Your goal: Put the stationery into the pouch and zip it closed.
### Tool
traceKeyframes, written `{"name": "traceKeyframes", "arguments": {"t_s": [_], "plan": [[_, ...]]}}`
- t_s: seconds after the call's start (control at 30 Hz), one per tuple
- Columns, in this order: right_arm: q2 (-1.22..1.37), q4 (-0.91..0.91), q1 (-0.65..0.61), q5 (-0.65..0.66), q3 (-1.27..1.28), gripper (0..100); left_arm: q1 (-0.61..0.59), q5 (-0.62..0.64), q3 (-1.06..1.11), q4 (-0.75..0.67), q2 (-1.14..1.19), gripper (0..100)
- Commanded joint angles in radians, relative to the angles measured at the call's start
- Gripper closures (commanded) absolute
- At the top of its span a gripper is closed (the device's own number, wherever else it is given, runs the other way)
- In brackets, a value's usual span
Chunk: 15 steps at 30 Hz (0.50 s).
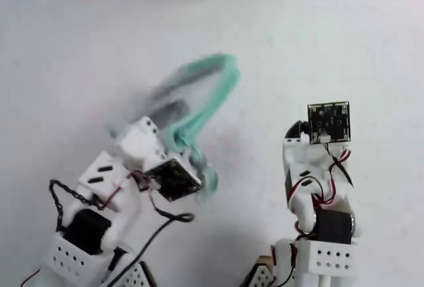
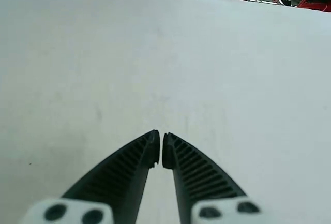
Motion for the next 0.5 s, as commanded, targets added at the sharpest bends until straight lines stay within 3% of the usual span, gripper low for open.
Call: {"name": "traceKeyframes", "arguments": {"t_s": [0.0,0.1,0.23,0.37,0.47], "plan": [[-0.01,-0.128,-0.012,0.014,0.071,97.9,-0.104,-0.071,-0.021,-0.092,-0.004,97],[-0.016,-0.223,-0.01,-0.02,0.135,97.9,-0.133,-0.133,-0.023,-0.092,0.004,96],[-0.016,-0.246,0.028,-0.043,0.152,97.9,-0.139,-0.089,-0.121,-0.032,0.189,92],[-0.012,-0.266,0.039,-0.043,0.158,97.9,-0.128,0.04,-0.502,0.167,0.631,92],[-0.016,-0.317,0.041,-0.043,0.193,97.9,-0.041,0.071,-0.773,0.342,0.947,96]]}}
